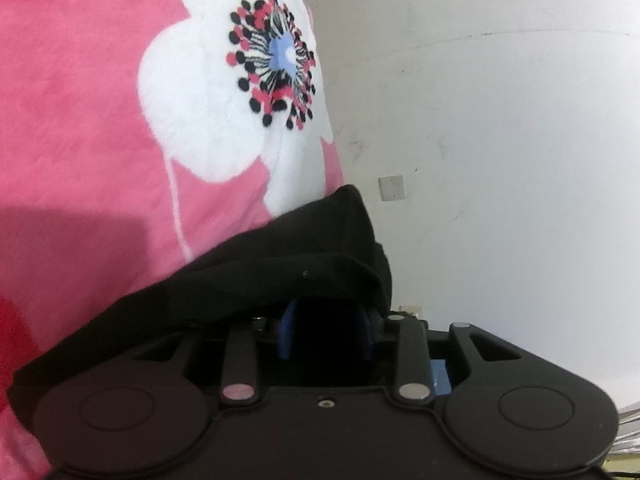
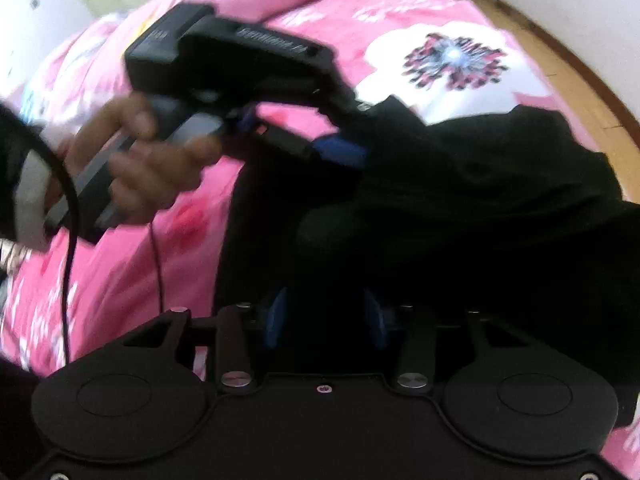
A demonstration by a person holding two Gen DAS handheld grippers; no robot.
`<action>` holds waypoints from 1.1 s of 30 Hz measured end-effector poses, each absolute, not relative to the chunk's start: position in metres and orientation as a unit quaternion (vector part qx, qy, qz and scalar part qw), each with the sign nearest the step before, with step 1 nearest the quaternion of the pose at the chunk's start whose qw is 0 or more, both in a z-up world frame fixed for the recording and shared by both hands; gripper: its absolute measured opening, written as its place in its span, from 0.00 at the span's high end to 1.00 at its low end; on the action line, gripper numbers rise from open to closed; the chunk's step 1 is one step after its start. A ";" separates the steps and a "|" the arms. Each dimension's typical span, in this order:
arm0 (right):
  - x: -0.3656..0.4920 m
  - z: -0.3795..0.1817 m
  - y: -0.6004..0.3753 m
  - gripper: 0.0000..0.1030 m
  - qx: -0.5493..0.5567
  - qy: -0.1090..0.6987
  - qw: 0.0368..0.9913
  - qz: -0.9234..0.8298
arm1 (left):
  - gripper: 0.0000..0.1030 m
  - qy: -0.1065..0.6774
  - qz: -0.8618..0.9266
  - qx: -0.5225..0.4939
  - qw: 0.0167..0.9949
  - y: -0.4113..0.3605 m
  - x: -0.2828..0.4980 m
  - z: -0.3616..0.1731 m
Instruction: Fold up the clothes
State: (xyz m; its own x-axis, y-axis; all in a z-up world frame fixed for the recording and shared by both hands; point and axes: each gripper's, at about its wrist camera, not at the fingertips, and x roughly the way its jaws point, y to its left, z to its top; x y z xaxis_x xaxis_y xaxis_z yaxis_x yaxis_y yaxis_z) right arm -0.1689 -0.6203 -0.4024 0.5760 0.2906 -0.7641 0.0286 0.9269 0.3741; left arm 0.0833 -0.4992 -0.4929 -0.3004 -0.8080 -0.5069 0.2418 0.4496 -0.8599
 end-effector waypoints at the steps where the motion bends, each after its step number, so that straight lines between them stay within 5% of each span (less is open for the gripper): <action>1: -0.167 -0.401 -0.623 0.65 0.179 0.446 0.875 0.063 | 0.71 0.650 -0.477 -0.221 0.549 -0.500 0.084 -0.493; 26: -0.183 -0.391 -0.718 0.62 0.287 0.299 0.899 -0.141 | 0.65 0.653 -0.473 -0.209 0.553 -0.484 0.089 -0.484; 33: -0.179 -0.398 -0.710 0.61 0.218 0.344 0.899 -0.159 | 0.65 0.656 -0.471 -0.197 0.556 -0.483 0.088 -0.483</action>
